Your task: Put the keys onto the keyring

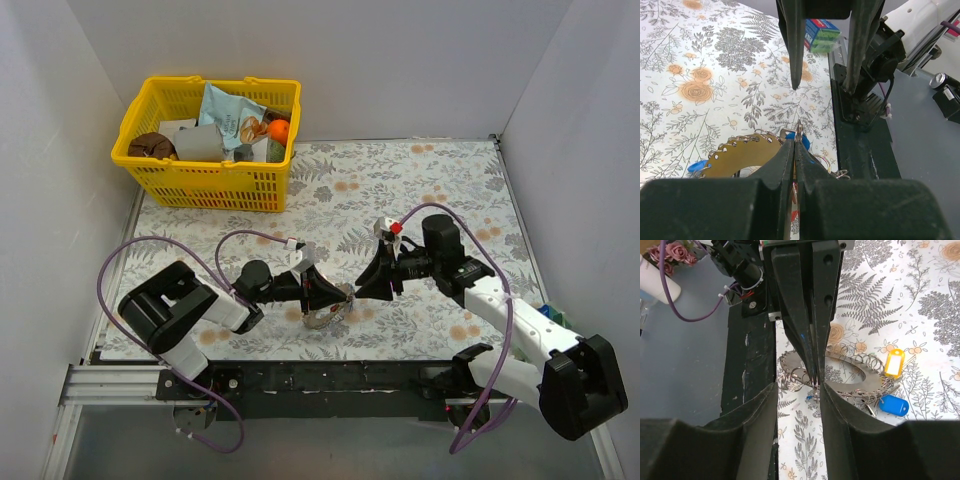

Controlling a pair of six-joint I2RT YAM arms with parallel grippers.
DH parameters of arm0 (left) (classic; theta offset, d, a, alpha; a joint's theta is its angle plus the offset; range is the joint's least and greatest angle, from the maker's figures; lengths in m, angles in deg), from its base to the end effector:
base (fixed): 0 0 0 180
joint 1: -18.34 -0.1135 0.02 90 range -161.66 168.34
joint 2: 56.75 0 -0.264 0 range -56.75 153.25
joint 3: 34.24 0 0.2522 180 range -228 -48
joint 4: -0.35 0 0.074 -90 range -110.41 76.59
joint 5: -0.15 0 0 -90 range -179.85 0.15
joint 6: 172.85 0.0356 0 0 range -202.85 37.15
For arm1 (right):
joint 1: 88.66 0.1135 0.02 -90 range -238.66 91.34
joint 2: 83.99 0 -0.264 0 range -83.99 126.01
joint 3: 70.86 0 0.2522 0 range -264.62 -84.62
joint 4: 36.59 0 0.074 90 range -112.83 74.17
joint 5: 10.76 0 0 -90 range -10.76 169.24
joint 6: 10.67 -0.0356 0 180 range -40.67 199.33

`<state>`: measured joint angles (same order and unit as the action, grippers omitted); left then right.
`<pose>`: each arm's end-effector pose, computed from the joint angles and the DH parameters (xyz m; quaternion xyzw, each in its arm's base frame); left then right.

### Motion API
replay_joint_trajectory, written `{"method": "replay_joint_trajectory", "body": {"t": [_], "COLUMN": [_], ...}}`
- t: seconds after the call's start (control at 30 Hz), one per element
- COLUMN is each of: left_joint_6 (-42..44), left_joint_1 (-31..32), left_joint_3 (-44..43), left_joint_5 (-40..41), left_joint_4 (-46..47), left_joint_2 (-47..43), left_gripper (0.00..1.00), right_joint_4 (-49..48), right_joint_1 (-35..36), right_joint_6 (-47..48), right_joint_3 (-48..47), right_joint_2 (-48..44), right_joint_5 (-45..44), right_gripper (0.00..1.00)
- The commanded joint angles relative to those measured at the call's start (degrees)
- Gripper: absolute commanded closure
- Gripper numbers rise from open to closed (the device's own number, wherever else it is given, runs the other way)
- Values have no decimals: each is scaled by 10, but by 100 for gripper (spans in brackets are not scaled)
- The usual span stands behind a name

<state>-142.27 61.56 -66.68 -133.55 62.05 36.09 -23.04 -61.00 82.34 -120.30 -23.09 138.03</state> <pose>0.1707 -0.1942 0.1602 0.1721 0.6798 -0.6807 0.2117 0.1830 0.1303 0.2550 -0.4486 0.6390 0.5044 0.3689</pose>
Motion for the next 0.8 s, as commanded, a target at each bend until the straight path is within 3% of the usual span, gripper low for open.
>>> {"method": "replay_joint_trajectory", "body": {"t": [0.0,0.23,0.77], "left_joint_6": [-3,-10,-16], "left_joint_1": [-1,-1,-1], "left_joint_3": [-14,-15,-22], "left_joint_5": [-3,-11,-17], "left_joint_4": [295,297,297], "left_joint_2": [-32,-35,-35], "left_gripper": [100,100,100], "right_joint_4": [-35,-59,-76], "right_joint_1": [-1,0,13], "right_joint_6": [-8,-14,-12], "right_joint_3": [15,35,52], "right_joint_2": [1,15,40], "right_joint_5": [28,39,38], "right_gripper": [55,67,76]}}
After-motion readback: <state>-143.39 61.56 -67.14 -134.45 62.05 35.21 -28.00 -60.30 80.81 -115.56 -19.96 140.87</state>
